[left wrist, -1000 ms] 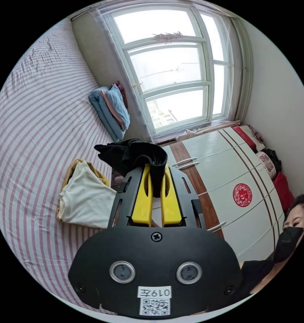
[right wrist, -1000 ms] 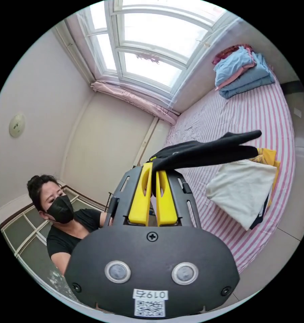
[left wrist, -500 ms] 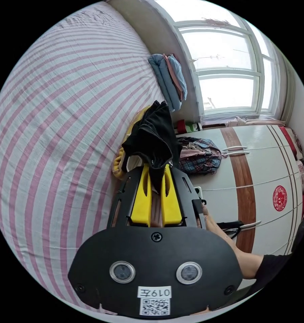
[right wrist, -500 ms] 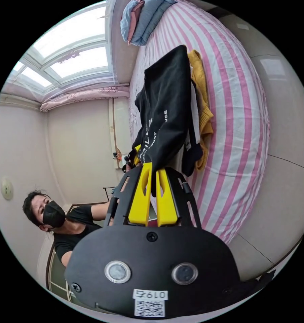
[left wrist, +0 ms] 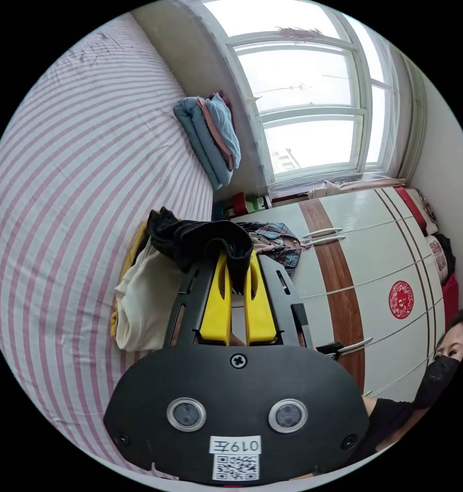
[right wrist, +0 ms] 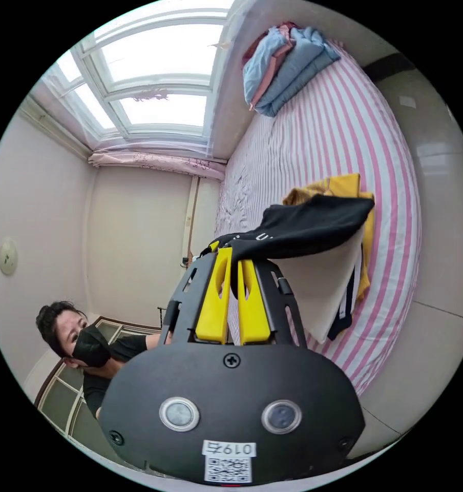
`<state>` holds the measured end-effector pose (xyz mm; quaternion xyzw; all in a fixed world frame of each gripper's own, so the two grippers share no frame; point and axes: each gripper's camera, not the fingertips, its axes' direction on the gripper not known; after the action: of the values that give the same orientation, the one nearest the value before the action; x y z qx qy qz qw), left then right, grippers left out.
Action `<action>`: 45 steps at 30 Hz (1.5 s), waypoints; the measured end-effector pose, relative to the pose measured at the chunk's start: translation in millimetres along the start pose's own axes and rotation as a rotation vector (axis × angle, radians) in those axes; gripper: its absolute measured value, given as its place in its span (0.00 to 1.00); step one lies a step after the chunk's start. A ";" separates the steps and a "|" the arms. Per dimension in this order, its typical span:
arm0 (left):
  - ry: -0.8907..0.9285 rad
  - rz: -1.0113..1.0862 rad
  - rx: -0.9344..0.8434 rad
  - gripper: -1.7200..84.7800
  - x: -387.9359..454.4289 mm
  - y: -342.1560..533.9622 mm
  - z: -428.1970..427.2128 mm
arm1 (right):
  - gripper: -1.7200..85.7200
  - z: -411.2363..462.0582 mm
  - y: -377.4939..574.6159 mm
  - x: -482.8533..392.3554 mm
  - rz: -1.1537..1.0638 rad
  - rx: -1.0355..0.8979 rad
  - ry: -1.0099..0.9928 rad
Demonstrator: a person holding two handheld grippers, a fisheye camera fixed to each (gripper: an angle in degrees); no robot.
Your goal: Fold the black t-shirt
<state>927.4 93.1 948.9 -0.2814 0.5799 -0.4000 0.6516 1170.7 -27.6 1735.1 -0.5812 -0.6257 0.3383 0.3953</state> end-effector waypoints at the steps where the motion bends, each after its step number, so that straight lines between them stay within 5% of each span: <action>1: -0.006 0.033 0.010 0.05 16.9 -20.5 3.7 | 0.02 -4.2 -14.4 -16.8 -0.039 0.027 0.012; 8: 0.037 0.146 0.058 0.05 82.8 -69.9 -7.4 | 0.02 -13.6 -38.8 -66.0 -0.147 0.037 -0.002; 19: -0.075 -0.234 -0.056 0.05 -50.7 54.9 -17.9 | 0.02 46.9 74.6 75.8 0.283 -0.181 0.011; 24: -0.093 -0.193 -0.094 0.05 -30.2 43.8 -27.2 | 0.03 63.4 93.3 67.5 0.272 -0.208 0.004; 38: -0.156 -0.201 -0.222 0.10 28.0 14.3 -88.3 | 0.03 136.6 163.1 29.9 0.234 -0.204 0.340; 45: -0.510 0.218 -0.108 0.05 155.1 -7.1 -143.3 | 0.01 243.1 226.1 -76.1 -0.282 -0.092 0.979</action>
<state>786.7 -28.2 848.2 -0.3435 0.4444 -0.2123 0.7997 1059.7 -72.9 1416.3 -0.5985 -0.4536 -0.0582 0.6578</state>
